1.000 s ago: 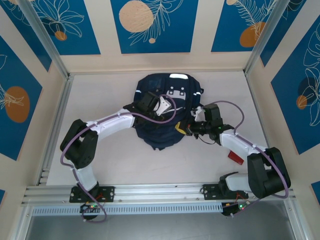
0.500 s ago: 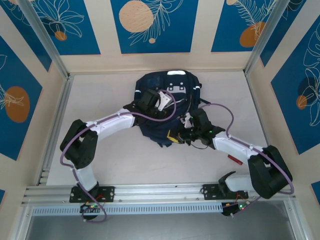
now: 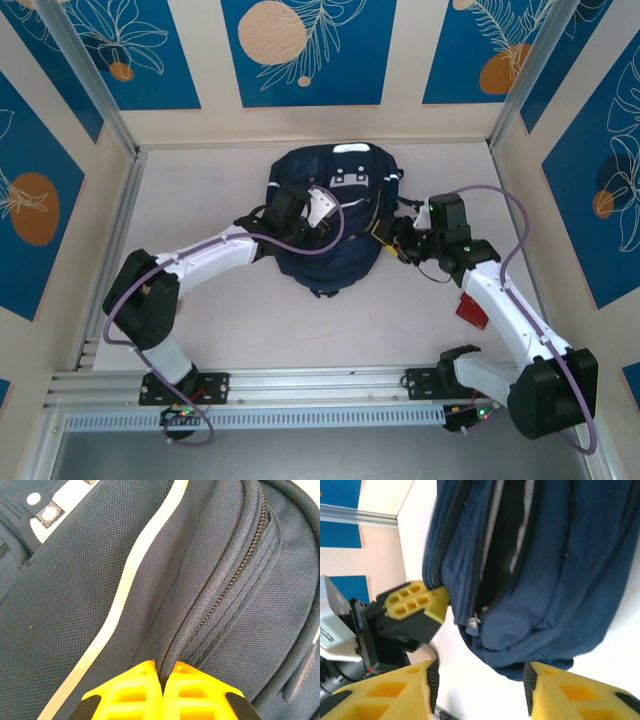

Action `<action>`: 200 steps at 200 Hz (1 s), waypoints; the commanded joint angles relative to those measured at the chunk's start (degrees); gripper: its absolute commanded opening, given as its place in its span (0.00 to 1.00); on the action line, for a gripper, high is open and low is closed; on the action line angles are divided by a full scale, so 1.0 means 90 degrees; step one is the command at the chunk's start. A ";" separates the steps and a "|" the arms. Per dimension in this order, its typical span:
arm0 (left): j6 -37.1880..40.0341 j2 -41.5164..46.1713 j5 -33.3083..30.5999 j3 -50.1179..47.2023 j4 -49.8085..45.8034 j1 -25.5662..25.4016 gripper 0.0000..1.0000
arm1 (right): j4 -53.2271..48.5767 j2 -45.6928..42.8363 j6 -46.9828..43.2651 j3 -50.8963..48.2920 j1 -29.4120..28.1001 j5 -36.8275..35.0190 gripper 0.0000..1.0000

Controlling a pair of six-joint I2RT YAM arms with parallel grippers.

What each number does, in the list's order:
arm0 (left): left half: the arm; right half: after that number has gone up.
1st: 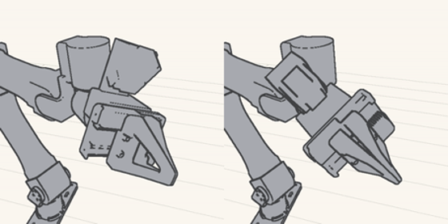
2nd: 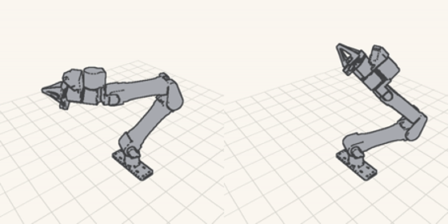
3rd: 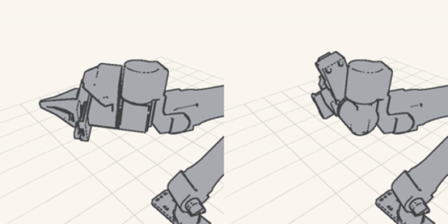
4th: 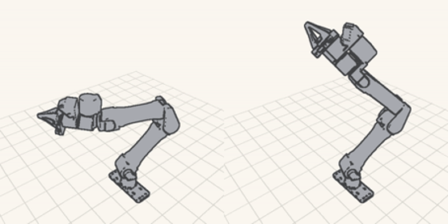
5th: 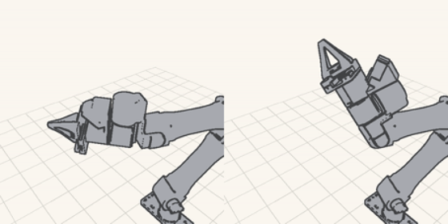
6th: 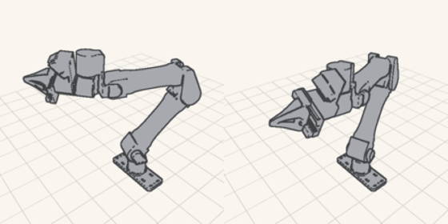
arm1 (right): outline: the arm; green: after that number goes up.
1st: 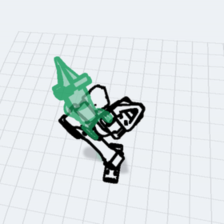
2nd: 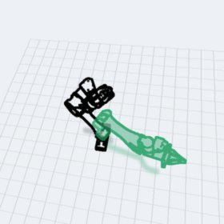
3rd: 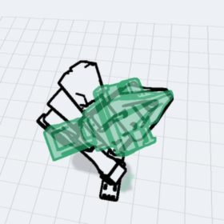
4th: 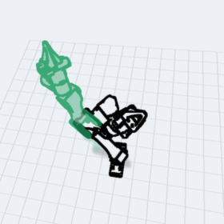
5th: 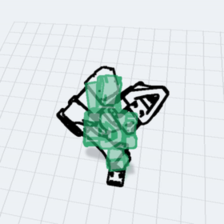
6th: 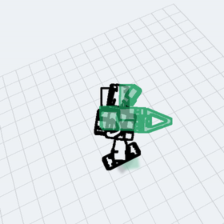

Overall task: Pack the student bag
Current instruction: Unzip the student bag at the center of the table.

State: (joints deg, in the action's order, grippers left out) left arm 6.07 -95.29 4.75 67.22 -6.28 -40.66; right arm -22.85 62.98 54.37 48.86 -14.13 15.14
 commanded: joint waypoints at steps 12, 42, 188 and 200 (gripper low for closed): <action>0.0200 0.0497 0.0494 -0.0083 0.0601 0.0035 0.00 | -0.0021 0.0744 0.0379 0.0684 0.0009 0.0385 0.53; 0.0253 0.0529 0.0525 -0.0162 0.0591 0.0034 0.00 | -0.0002 0.1405 0.0629 0.1187 -0.0065 0.0340 0.46; 0.0658 0.0589 0.0058 -0.0350 0.0581 -0.0020 0.00 | -0.1106 0.1958 0.0678 0.2108 -0.0667 -0.1228 0.48; 0.0666 0.0605 0.0093 -0.0388 0.0621 -0.0013 0.00 | -0.1254 0.1992 0.0587 0.2173 -0.0722 -0.1445 0.52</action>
State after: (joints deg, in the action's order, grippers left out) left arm 11.16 -93.32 5.30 64.03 -5.28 -40.53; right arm -28.95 82.28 61.36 65.98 -19.44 9.23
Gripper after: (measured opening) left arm 0.039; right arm 0.488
